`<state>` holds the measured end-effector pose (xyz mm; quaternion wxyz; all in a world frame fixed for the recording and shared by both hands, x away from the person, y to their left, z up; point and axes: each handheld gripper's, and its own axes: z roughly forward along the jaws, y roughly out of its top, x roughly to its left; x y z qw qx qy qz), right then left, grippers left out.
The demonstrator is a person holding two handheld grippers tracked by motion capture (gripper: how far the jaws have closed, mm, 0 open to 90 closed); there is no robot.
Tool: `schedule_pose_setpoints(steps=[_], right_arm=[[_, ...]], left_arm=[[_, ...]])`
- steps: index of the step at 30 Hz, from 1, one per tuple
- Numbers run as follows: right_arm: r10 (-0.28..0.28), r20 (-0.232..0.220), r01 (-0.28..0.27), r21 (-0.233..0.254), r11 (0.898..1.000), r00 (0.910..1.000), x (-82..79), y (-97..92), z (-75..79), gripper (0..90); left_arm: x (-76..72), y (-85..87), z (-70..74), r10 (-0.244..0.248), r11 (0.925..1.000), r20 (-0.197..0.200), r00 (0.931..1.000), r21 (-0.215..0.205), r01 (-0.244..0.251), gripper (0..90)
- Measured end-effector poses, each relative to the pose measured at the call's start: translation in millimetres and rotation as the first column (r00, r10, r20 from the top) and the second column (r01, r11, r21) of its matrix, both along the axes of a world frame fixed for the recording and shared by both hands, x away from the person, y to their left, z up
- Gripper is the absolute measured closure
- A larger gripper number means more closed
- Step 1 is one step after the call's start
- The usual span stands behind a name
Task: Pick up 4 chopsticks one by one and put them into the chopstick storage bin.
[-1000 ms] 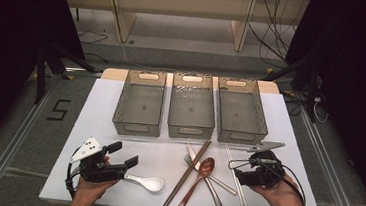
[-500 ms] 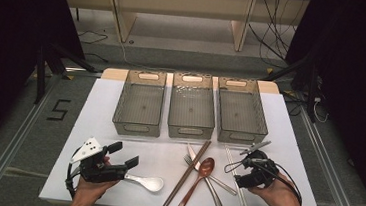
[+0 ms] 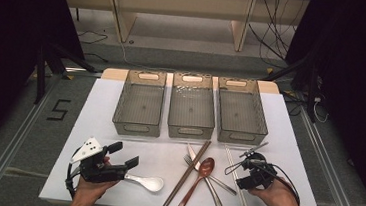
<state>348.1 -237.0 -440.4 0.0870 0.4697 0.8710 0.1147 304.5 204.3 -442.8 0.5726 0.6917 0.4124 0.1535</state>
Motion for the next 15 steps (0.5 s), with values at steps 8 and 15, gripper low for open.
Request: schedule_pose_setpoints(steps=[8, 15], right_arm=[[-0.015, -0.029, 0.015, 0.020, 1.000, 0.9995, 2.4, -3.2, -8.1, 46.0], [-0.018, -0.047, 0.019, 0.014, 1.000, 0.9987, 2.6, -2.3, -12.2, 50.4]], left_arm=[[-0.1, -0.3, 0.3, -0.001, 1.0000, 0.001, 1.0000, 0.001, 0.001, 14.8], [0.0, -0.7, 0.2, -0.001, 1.0000, 0.001, 1.0000, 0.003, 0.001, 14.8]])
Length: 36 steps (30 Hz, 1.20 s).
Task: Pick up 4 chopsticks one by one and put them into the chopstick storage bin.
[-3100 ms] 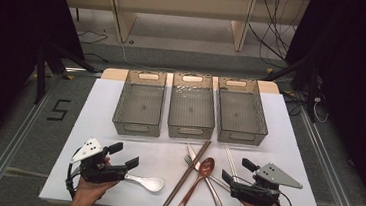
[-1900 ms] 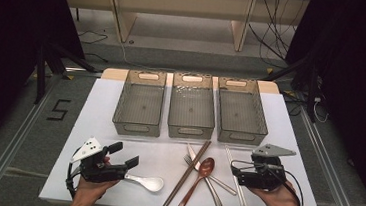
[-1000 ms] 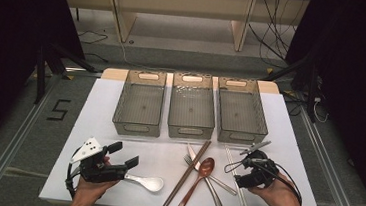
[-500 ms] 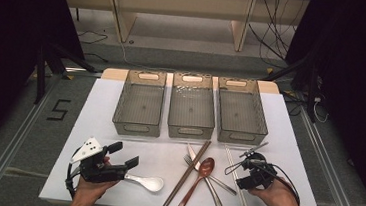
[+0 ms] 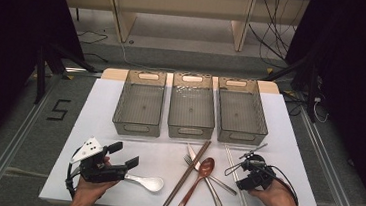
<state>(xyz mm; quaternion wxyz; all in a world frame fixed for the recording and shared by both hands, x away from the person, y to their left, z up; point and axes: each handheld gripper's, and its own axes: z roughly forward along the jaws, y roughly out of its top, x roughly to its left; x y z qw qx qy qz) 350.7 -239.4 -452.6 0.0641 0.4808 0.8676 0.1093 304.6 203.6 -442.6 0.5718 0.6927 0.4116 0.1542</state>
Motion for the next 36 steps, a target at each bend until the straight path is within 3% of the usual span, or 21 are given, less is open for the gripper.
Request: schedule_pose_setpoints(steps=[6, 16, 20, 26, 36], right_arm=[[-0.001, -0.010, 0.001, -0.031, 1.000, 0.9999, -0.4, -1.5, -2.6, 56.8], [0.002, -0.077, -0.007, -0.061, 0.998, 0.9970, -0.6, -7.0, 0.6, 78.1], [-0.031, -0.103, 0.028, -0.035, 0.999, 0.9941, 3.1, -16.7, 0.6, 81.5], [-0.065, -0.117, 0.061, -0.040, 0.997, 0.9909, 4.0, -26.5, 1.4, 84.6], [-0.046, -0.125, 0.039, -0.057, 0.998, 0.9911, 1.7, -27.7, 3.1, 85.1]], left_arm=[[0.0, 1.4, 0.0, -0.004, 1.0000, -0.003, 1.0000, -0.007, 0.004, 14.8], [0.4, 0.4, -0.7, -0.004, 1.0000, -0.002, 1.0000, -0.002, 0.004, 14.8], [0.2, 1.9, -0.2, -0.005, 1.0000, -0.003, 1.0000, -0.008, 0.005, 14.8], [-0.1, 0.9, -0.2, -0.006, 1.0000, -0.001, 1.0000, -0.005, 0.006, 14.8], [0.4, 1.1, -0.4, -0.007, 1.0000, -0.003, 1.0000, -0.002, 0.007, 14.8]])
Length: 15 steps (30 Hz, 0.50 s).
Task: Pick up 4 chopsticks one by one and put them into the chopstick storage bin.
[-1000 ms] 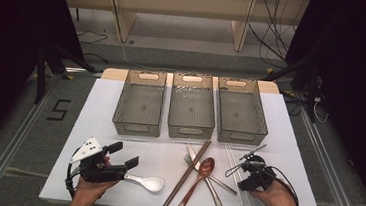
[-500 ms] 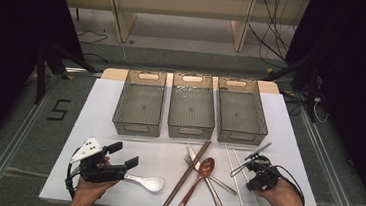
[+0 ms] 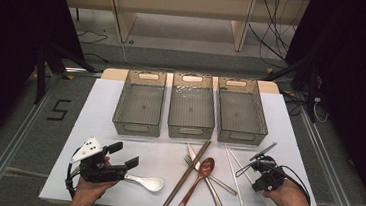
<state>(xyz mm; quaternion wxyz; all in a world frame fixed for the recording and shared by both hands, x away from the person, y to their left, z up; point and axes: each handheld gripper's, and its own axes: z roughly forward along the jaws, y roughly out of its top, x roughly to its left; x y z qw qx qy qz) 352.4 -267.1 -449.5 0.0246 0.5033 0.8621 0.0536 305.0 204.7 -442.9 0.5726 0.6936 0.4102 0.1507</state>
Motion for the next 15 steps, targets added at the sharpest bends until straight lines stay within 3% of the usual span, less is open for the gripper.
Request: schedule_pose_setpoints(steps=[15], right_arm=[[0.068, 0.036, -0.069, 0.030, 0.997, 0.9971, -14.1, 0.1, 22.1, 85.3]], left_arm=[[0.0, 1.1, 0.3, 0.004, 1.0000, -0.002, 1.0000, -0.003, -0.004, 14.8]])
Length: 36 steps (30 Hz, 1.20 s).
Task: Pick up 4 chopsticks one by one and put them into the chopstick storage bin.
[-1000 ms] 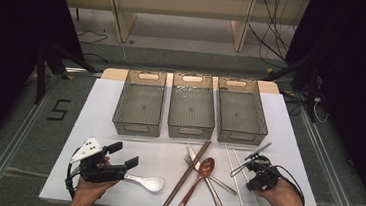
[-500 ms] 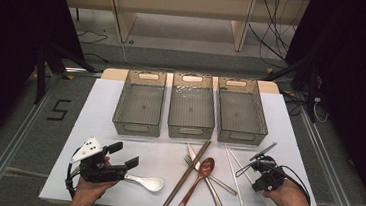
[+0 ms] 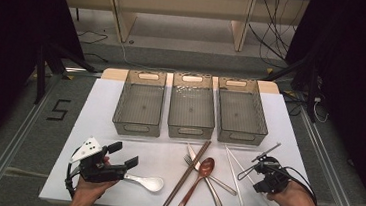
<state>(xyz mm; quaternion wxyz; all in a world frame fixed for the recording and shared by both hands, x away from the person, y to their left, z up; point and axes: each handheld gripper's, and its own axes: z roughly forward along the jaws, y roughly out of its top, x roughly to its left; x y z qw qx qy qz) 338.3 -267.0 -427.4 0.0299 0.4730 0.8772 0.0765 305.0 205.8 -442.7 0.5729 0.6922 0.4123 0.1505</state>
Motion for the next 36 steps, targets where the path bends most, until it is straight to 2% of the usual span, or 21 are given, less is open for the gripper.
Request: schedule_pose_setpoints(steps=[3, 4, 7, 11, 14, 15, 16, 19, 21, 22, 23, 25, 26, 27, 28, 30, 32, 33, 34, 36], right_arm=[[0.005, 0.019, -0.006, 0.012, 1.000, 0.9998, -2.3, 0.5, 3.9, 85.2], [0.016, 0.050, -0.018, 0.040, 0.999, 0.9986, -3.7, 1.5, 10.2, 85.2], [0.035, 0.095, -0.043, 0.083, 0.996, 0.9949, -3.1, 4.0, 19.1, 85.2], [0.065, 0.142, -0.084, 0.133, 0.988, 0.9878, 2.3, 12.4, 25.4, 85.2], [0.067, 0.167, -0.100, 0.198, 0.975, 0.9837, 9.6, 17.0, 29.2, 85.2], [0.067, 0.167, -0.100, 0.198, 0.975, 0.9837, 9.6, 17.0, 29.2, 85.2], [0.067, 0.194, -0.110, 0.224, 0.968, 0.9788, 15.0, 19.8, 32.7, 85.2], [0.070, 0.221, -0.130, 0.268, 0.955, 0.9727, 23.7, 26.3, 38.6, 85.2], [0.074, 0.234, -0.142, 0.287, 0.947, 0.9693, 29.8, 32.9, 41.8, 85.2], [0.074, 0.234, -0.142, 0.287, 0.947, 0.9693, 29.8, 32.9, 41.8, 85.2], [0.082, 0.247, -0.158, 0.308, 0.938, 0.9655, 36.7, 41.6, 44.5, 85.2], [0.083, 0.251, -0.162, 0.314, 0.936, 0.9645, 39.1, 44.5, 45.5, 85.2], [0.079, 0.266, -0.169, 0.336, 0.927, 0.9607, 44.5, 52.5, 48.8, 85.2], [0.079, 0.266, -0.169, 0.336, 0.927, 0.9607, 44.5, 52.5, 48.8, 85.2], [0.081, 0.284, -0.183, 0.355, 0.917, 0.9553, 50.3, 61.5, 52.6, 85.2], [0.084, 0.294, -0.197, 0.378, 0.904, 0.9521, 55.5, 68.6, 55.3, 85.2], [0.079, 0.306, -0.203, 0.399, 0.894, 0.9487, 61.8, 77.8, 58.1, 85.2], [0.079, 0.306, -0.203, 0.399, 0.894, 0.9487, 61.8, 77.8, 58.1, 85.2], [0.080, 0.315, -0.212, 0.411, 0.886, 0.9458, 68.9, 87.5, 60.0, 85.2], [0.079, 0.319, -0.218, 0.428, 0.877, 0.9443, 75.8, 97.4, 61.8, 85.2]], left_arm=[[0.0, 0.3, 0.0, 0.001, 1.0000, -0.001, 1.0000, -0.002, -0.001, 14.8], [0.1, 0.0, -0.1, 0.004, 1.0000, -0.001, 1.0000, -0.005, -0.004, 14.8], [0.3, 0.2, -0.4, 0.007, 1.0000, -0.001, 1.0000, -0.002, -0.007, 14.8], [0.7, 0.8, -0.6, 0.012, 0.9999, -0.003, 0.9999, 0.000, -0.012, 14.8], [0.6, 1.1, -0.5, 0.014, 0.9999, 0.000, 0.9999, 0.002, -0.014, 14.8], [0.7, 1.0, -0.6, 0.014, 0.9999, -0.002, 0.9999, 0.001, -0.014, 14.8], [0.9, 1.0, -0.8, 0.015, 0.9999, -0.003, 0.9999, 0.000, -0.015, 14.8], [1.0, 1.2, -0.9, 0.018, 0.9998, -0.002, 0.9998, 0.000, -0.018, 14.8], [1.3, 1.2, -1.2, 0.017, 0.9999, -0.003, 0.9998, 0.001, -0.017, 14.8], [1.3, 1.2, -1.2, 0.017, 0.9999, -0.003, 0.9998, 0.001, -0.017, 14.8], [1.5, 1.3, -1.3, 0.018, 0.9998, -0.005, 0.9998, 0.005, -0.018, 14.8], [1.4, 1.5, -1.1, 0.020, 0.9998, -0.004, 0.9998, 0.005, -0.020, 14.8], [1.2, 1.6, -1.0, 0.020, 0.9998, -0.002, 0.9998, 0.003, -0.020, 14.8], [1.0, 1.9, -0.8, 0.020, 0.9998, -0.003, 0.9998, 0.003, -0.020, 14.8], [1.0, 2.1, -0.9, 0.020, 0.9998, -0.004, 0.9998, 0.003, -0.020, 14.8], [1.4, 2.3, -1.2, 0.021, 0.9998, -0.004, 0.9998, 0.002, -0.021, 14.8], [1.8, 2.2, -1.3, 0.021, 0.9998, -0.003, 0.9998, 0.004, -0.021, 14.8], [1.9, 2.0, -1.4, 0.022, 0.9998, -0.004, 0.9997, 0.004, -0.022, 14.8], [1.9, 1.9, -1.4, 0.023, 0.9997, -0.005, 0.9997, 0.002, -0.023, 14.8], [1.8, 2.0, -1.4, 0.023, 0.9997, -0.005, 0.9997, 0.003, -0.023, 14.8]])
